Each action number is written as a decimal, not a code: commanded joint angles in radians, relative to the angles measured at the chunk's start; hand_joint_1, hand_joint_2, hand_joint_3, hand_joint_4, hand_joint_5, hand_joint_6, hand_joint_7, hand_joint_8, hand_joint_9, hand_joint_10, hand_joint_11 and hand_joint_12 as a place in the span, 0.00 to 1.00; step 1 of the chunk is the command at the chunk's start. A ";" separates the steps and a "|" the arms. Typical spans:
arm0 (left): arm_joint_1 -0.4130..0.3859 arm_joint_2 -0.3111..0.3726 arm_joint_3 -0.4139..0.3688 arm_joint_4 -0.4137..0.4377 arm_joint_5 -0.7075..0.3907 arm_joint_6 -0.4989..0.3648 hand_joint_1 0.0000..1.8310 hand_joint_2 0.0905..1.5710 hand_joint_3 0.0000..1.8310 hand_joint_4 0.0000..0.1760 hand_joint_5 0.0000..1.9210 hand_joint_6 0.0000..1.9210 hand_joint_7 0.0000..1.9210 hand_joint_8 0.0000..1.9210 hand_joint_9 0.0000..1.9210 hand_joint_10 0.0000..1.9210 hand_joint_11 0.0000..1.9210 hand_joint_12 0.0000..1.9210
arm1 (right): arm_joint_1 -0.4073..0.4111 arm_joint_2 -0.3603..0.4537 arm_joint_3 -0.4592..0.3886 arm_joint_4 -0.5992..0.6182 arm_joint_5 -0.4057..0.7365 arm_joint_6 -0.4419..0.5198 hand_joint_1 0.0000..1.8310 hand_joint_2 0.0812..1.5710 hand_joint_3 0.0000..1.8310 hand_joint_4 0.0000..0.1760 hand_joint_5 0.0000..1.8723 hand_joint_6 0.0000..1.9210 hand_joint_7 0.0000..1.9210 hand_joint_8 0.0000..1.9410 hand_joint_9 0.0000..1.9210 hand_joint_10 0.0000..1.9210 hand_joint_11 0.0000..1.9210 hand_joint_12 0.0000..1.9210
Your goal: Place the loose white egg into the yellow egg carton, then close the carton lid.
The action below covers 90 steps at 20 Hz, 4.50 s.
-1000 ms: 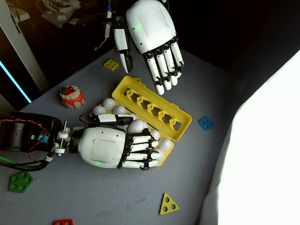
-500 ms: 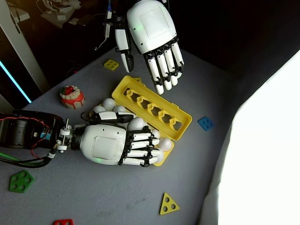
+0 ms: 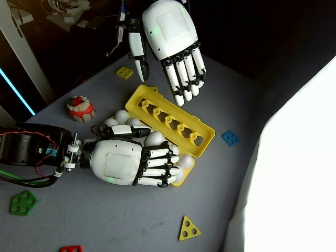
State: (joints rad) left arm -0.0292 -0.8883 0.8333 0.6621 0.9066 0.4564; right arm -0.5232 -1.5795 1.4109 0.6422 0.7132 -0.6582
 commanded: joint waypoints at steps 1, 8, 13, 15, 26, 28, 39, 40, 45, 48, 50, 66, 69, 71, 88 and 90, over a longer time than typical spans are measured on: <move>-0.004 0.001 0.002 0.053 -0.042 0.006 0.23 0.80 0.00 0.05 0.10 0.00 0.13 0.00 0.13 0.00 0.00 0.44 | 0.004 0.001 0.003 -0.030 0.096 0.008 0.41 0.68 0.00 0.00 0.25 0.22 0.20 0.00 0.07 0.00 0.00 0.16; -0.004 0.001 0.002 0.053 -0.042 0.008 0.20 0.82 0.00 0.11 0.10 0.00 0.12 0.00 0.12 0.00 0.00 0.46 | 0.004 0.001 0.006 -0.037 0.092 0.008 0.31 0.61 0.00 0.00 0.08 0.01 0.06 0.00 0.04 0.00 0.00 0.22; -0.006 0.001 0.001 0.053 -0.041 0.008 0.20 0.81 0.00 0.10 0.10 0.00 0.12 0.00 0.12 0.00 0.00 0.44 | 0.021 0.045 -0.005 -0.125 0.076 0.009 0.28 0.60 0.00 0.00 0.07 0.00 0.05 0.00 0.03 0.00 0.00 0.18; -0.006 0.001 0.001 0.053 -0.039 0.008 0.22 0.81 0.00 0.05 0.10 0.00 0.12 0.00 0.12 0.00 0.00 0.44 | 0.033 0.086 -0.030 -0.167 0.065 0.009 0.30 0.59 0.00 0.00 0.06 0.00 0.05 0.00 0.03 0.00 0.00 0.15; -0.027 -0.011 0.052 -0.018 -0.013 -0.047 0.20 0.81 0.00 0.05 0.10 0.00 0.13 0.00 0.12 0.00 0.00 0.45 | 0.098 0.434 -0.262 -0.379 -0.083 -0.120 0.19 0.64 0.01 0.00 0.09 0.01 0.07 0.00 0.04 0.01 0.00 0.11; -0.014 -0.012 0.074 -0.032 -0.014 -0.091 0.21 0.81 0.00 0.04 0.11 0.00 0.14 0.00 0.13 0.00 0.00 0.46 | 0.096 0.514 -0.313 -0.383 -0.133 -0.168 0.13 0.67 0.01 0.00 0.09 0.01 0.07 0.00 0.04 0.01 0.00 0.07; 0.081 -0.012 0.149 -0.015 0.007 -0.494 0.15 0.80 0.00 0.00 0.22 0.01 0.23 0.01 0.20 0.01 0.00 0.60 | 0.091 0.805 -0.510 -0.526 -0.310 -0.283 0.02 0.76 0.00 0.00 0.13 0.01 0.09 0.00 0.05 0.00 0.00 0.11; 0.092 -0.012 0.155 -0.006 0.009 -0.532 0.14 0.81 0.00 0.00 0.22 0.01 0.24 0.01 0.21 0.01 0.00 0.62 | 0.093 0.830 -0.524 -0.526 -0.340 -0.283 0.03 0.76 0.00 0.00 0.13 0.01 0.10 0.00 0.06 0.01 0.00 0.13; 0.151 -0.013 0.180 0.001 0.020 -0.714 0.14 0.81 0.00 0.00 0.23 0.01 0.27 0.01 0.26 0.03 0.00 0.70 | 0.056 0.917 -0.558 -0.557 -0.328 -0.282 0.04 0.76 0.00 0.00 0.11 0.00 0.09 0.00 0.05 0.00 0.00 0.08; 0.186 -0.019 0.189 0.011 0.031 -0.816 0.16 0.81 0.00 0.00 0.23 0.01 0.28 0.01 0.26 0.03 0.00 0.71 | 0.048 0.948 -0.558 -0.557 -0.329 -0.281 0.02 0.77 0.00 0.00 0.10 0.00 0.08 0.00 0.04 0.00 0.00 0.02; 0.212 -0.027 0.191 0.011 0.032 -0.876 0.16 0.81 0.00 0.00 0.23 0.00 0.28 0.01 0.26 0.03 0.00 0.72 | 0.048 0.964 -0.560 -0.571 -0.359 -0.282 0.04 0.76 0.00 0.00 0.11 0.00 0.09 0.00 0.05 0.00 0.00 0.06; 0.352 -0.054 0.195 0.011 0.014 -1.230 0.15 0.81 0.00 0.00 0.24 0.00 0.29 0.00 0.27 0.03 0.01 0.76 | 0.037 0.957 -0.603 -0.580 -0.301 -0.296 0.04 0.76 0.00 0.00 0.15 0.01 0.13 0.00 0.09 0.01 0.00 0.28; 0.370 -0.060 0.196 0.011 0.006 -1.275 0.16 0.82 0.00 0.00 0.24 0.00 0.29 0.00 0.27 0.04 0.00 0.77 | 0.037 0.957 -0.604 -0.580 -0.293 -0.296 0.05 0.76 0.00 0.00 0.14 0.00 0.12 0.00 0.09 0.01 0.00 0.28; 0.382 -0.065 0.196 0.010 -0.001 -1.299 0.17 0.81 0.00 0.00 0.24 0.00 0.29 0.00 0.28 0.05 0.00 0.78 | 0.035 0.957 -0.605 -0.580 -0.290 -0.296 0.05 0.76 0.00 0.00 0.15 0.00 0.13 0.00 0.10 0.01 0.00 0.28; 0.465 -0.079 0.165 0.010 -0.052 -1.466 0.16 0.81 0.00 0.00 0.26 0.00 0.31 0.00 0.17 0.30 0.00 0.78 | 0.027 0.957 -0.605 -0.581 -0.278 -0.297 0.05 0.76 0.00 0.00 0.15 0.00 0.12 0.00 0.09 0.01 0.00 0.26; 0.464 -0.081 0.164 0.010 -0.053 -1.468 0.17 0.81 0.00 0.00 0.26 0.00 0.31 0.00 0.17 0.31 0.01 0.77 | 0.027 0.957 -0.605 -0.582 -0.278 -0.297 0.04 0.76 0.00 0.00 0.14 0.00 0.12 0.00 0.09 0.00 0.00 0.27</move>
State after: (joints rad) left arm 0.4416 -0.9642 0.9989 0.6334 0.8749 -1.0039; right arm -0.5037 -0.6266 0.8085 0.0578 0.3244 -0.9550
